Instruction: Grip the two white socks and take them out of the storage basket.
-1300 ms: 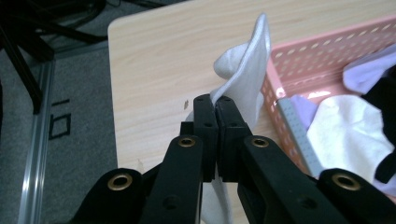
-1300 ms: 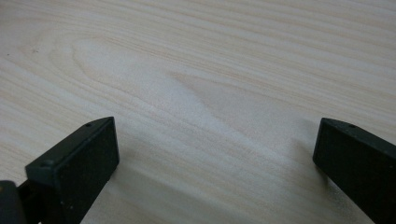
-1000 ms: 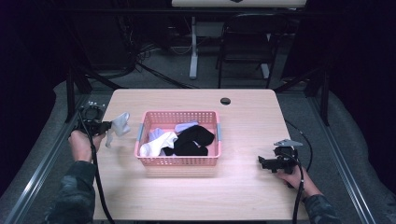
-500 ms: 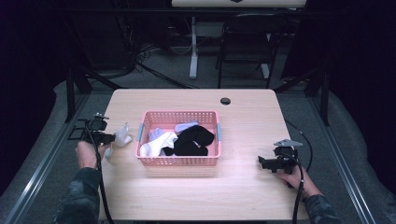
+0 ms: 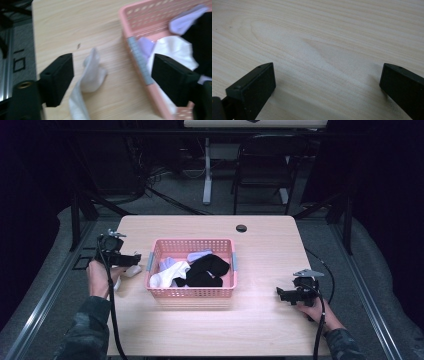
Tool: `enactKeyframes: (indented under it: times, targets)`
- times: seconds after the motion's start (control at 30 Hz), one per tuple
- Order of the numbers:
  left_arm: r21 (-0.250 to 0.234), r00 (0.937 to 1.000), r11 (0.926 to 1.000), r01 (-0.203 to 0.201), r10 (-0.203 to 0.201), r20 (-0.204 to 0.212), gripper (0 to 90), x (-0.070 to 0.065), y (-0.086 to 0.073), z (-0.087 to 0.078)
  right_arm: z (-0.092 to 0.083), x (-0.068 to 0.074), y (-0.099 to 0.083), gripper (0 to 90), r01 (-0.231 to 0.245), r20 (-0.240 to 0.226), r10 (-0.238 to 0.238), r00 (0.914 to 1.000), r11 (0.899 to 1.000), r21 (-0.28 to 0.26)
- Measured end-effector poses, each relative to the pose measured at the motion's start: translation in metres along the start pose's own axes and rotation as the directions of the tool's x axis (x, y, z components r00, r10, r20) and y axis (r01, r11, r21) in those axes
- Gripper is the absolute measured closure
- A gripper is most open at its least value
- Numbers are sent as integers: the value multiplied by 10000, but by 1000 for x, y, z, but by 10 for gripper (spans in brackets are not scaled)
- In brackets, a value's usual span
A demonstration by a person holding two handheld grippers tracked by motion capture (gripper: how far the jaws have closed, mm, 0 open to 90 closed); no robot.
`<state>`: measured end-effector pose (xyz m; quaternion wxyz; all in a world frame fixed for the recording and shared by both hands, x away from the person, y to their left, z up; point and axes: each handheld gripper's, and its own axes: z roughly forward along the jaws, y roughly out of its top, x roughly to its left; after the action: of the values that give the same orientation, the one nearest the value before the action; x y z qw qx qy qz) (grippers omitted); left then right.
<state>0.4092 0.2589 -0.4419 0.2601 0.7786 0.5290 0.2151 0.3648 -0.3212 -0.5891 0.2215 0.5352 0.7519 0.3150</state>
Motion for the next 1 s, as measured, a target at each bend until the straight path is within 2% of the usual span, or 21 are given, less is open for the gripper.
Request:
enactKeyframes:
  times: [0.1,0.13,0.33,0.5,0.57,0.6,0.63,0.67,0.73,0.83,0.9,0.93,0.97,1.0]
  targets:
    - [-129,9984,9988,-466,470,313,123,-19,11,1,0,0,0,0,-4,-8,4,10000,10000,-3]
    - [-129,9984,9988,-466,470,313,116,-19,11,1,0,0,0,0,-4,-8,4,10000,10000,-3]
    - [108,9926,9949,-998,988,705,37,-46,20,16,0,0,0,0,-5,-10,5,10000,10000,-3]
    - [329,9881,9934,-1101,1058,1118,26,-58,21,28,0,0,0,0,-6,-45,6,10000,10000,-8]
    - [438,9840,9913,-1243,1175,1338,36,-64,23,32,0,0,0,0,-3,-5,3,10000,10000,0]
    - [553,9792,9875,-1479,1383,1488,58,-71,22,38,0,0,0,0,-9,-8,9,10000,10000,-8]
    - [553,9792,9875,-1479,1383,1488,67,-71,22,38,0,0,0,0,-9,-8,9,10000,10000,-8]
    - [664,9765,9851,-1584,1464,1582,78,-74,21,41,0,0,0,0,-4,-3,4,10000,10000,1]
    - [1058,9679,9777,-1813,1583,1952,111,-83,19,55,0,0,0,0,-15,-37,15,10000,10000,-13]
    - [1305,9646,9735,-1878,1578,2113,153,-89,17,63,0,0,0,0,-13,-26,13,10000,10000,-7]
    - [1547,9591,9649,-2121,1752,2222,186,-95,15,69,0,0,0,0,-13,-33,13,10000,10000,-9]
    - [1668,9601,9614,-2188,1816,2128,186,-97,14,72,0,0,0,0,-13,-33,13,10000,10000,-9]
    - [1709,9613,9626,-2103,1717,2155,193,-98,14,74,0,0,0,0,-10,-33,10,10000,10000,-10]
    - [1929,9590,9571,-2162,1712,2258,219,-99,13,78,0,0,0,0,-5,-8,5,10000,10000,-1]
